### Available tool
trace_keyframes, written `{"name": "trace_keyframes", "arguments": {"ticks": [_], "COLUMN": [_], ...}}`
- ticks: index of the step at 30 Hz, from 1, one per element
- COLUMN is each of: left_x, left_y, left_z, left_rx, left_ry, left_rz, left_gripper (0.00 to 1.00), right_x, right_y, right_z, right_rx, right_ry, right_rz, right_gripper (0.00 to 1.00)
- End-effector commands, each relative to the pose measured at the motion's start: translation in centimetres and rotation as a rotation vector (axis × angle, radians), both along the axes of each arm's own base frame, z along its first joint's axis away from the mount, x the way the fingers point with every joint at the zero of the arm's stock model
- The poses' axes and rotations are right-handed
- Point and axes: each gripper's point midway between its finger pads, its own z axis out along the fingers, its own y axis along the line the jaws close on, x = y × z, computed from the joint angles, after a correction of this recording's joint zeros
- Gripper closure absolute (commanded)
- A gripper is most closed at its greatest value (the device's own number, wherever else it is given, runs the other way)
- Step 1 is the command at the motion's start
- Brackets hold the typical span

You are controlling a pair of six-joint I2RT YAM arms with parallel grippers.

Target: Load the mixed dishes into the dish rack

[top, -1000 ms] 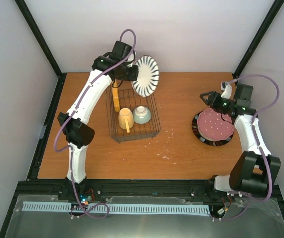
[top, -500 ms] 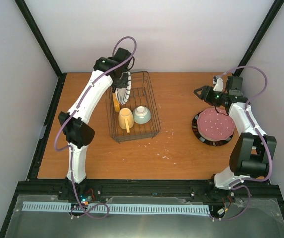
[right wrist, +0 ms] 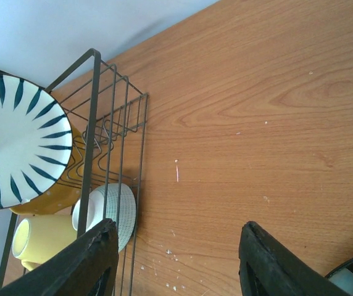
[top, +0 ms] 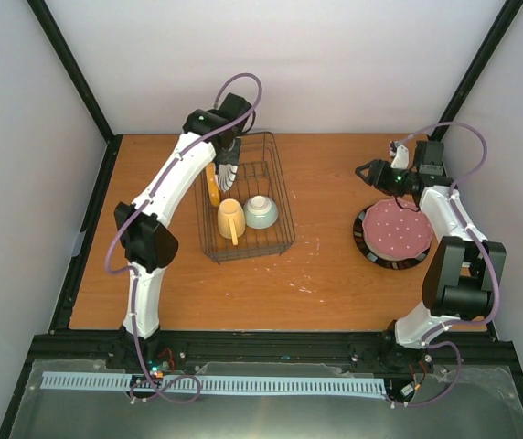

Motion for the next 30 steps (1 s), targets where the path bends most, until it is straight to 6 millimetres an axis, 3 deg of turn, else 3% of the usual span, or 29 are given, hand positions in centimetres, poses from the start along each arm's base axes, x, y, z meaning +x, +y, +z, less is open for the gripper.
{"name": "trace_keyframes", "arguments": {"ticks": [1, 8, 14, 18, 25, 30], "left_x": [0.4, -0.7, -2.8, -4.1, -4.8, -4.0], "left_y": [2.7, 2.8, 0.0, -0.9, 0.6, 0.7], "left_z": [0.1, -0.7, -3.9, -5.6, -4.5, -5.1], "left_rx": [0.103, 0.028, -0.231, -0.310, -0.278, -0.242], "left_ry": [-0.025, -0.002, 0.115, 0.183, 0.132, 0.133], "left_rz": [0.070, 0.125, 0.227, 0.290, 0.332, 0.322], "left_gripper": [0.99, 0.99, 0.99, 0.99, 0.99, 0.99], "right_x": [0.6, 0.7, 1.4, 2.0, 2.6, 3.1], "right_y": [0.4, 0.7, 1.0, 1.9, 2.8, 3.2], "right_z": [0.3, -1.2, -1.9, -2.1, -3.0, -3.2], "right_rx": [0.006, 0.051, 0.047, 0.046, 0.086, 0.095], "right_ry": [-0.015, 0.038, 0.058, 0.068, 0.099, 0.104], "right_rz": [0.021, 0.007, 0.004, 0.029, 0.047, 0.058], "right_gripper": [0.47, 0.49, 0.51, 0.52, 0.53, 0.53]}}
